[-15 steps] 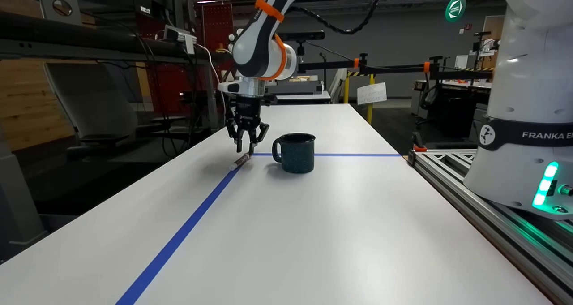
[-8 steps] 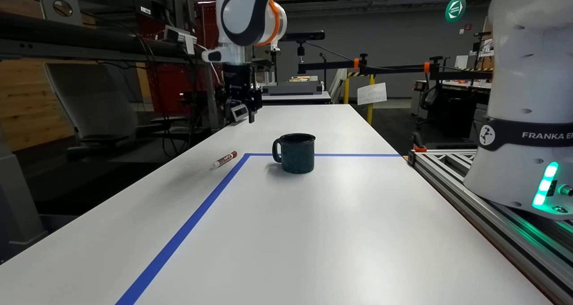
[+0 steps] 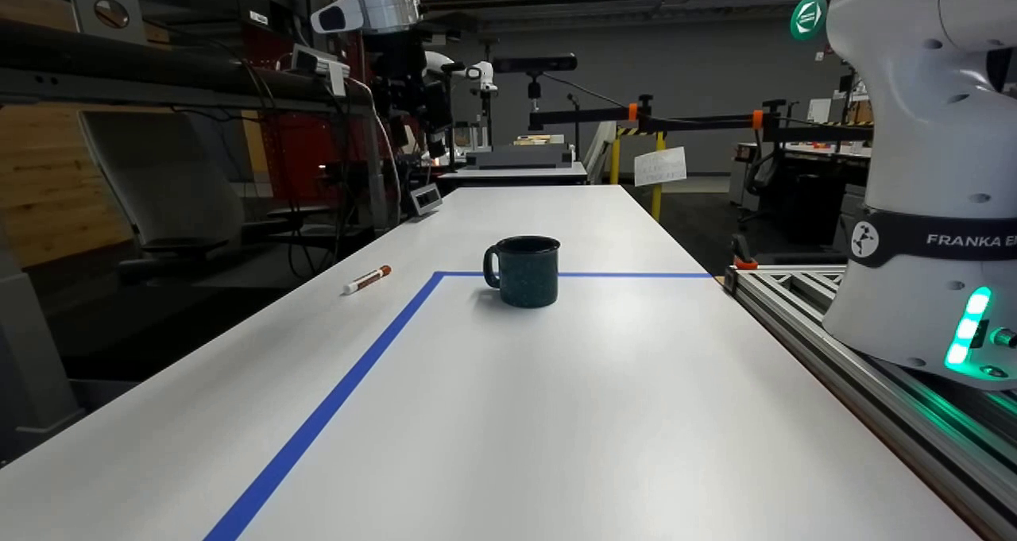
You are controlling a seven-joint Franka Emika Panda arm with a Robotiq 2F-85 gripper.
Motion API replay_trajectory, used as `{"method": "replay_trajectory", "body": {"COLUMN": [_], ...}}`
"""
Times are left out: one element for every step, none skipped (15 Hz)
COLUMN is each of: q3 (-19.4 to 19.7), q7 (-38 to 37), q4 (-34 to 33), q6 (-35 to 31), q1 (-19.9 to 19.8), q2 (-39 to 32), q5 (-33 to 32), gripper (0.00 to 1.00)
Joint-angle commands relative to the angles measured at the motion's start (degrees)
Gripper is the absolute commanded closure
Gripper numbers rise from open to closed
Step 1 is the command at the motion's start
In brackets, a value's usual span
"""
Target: Put the red marker on the table.
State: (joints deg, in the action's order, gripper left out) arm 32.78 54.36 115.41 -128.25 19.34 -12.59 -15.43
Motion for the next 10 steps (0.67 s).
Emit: {"method": "replay_trajectory", "body": {"q3": [7.0,-7.4,-6.5,-6.0,-5.7,-5.6,-5.3,-5.1,-5.0,-5.0], "q7": [-15.6,-10.7,-13.8,-15.4,-16.1,-16.4,-16.4,-16.4,-16.4,-16.4], "q4": [0.8,-0.2,-0.2,-0.2,-0.2,-0.2,-0.2,-0.2,-0.2,-0.2], "q6": [3.8,2.6,3.1,3.4,3.5,3.5,3.5,3.5,3.5,3.5], "q1": [11.0,-4.4,-2.4,-1.3,-0.8,-0.7,-0.8,-0.8,-0.8,-0.7], "q2": [3.3,2.5,3.0,3.2,3.2,3.3,3.3,3.3,3.3,3.3], "q5": [-4.2,-4.7,-5.3,-5.5,-5.6,-5.6,-5.6,-5.6,-5.6,-5.6], "gripper": [0.00,0.00,0.00,0.00,0.00,0.00,0.00,0.00,0.00,0.00]}}
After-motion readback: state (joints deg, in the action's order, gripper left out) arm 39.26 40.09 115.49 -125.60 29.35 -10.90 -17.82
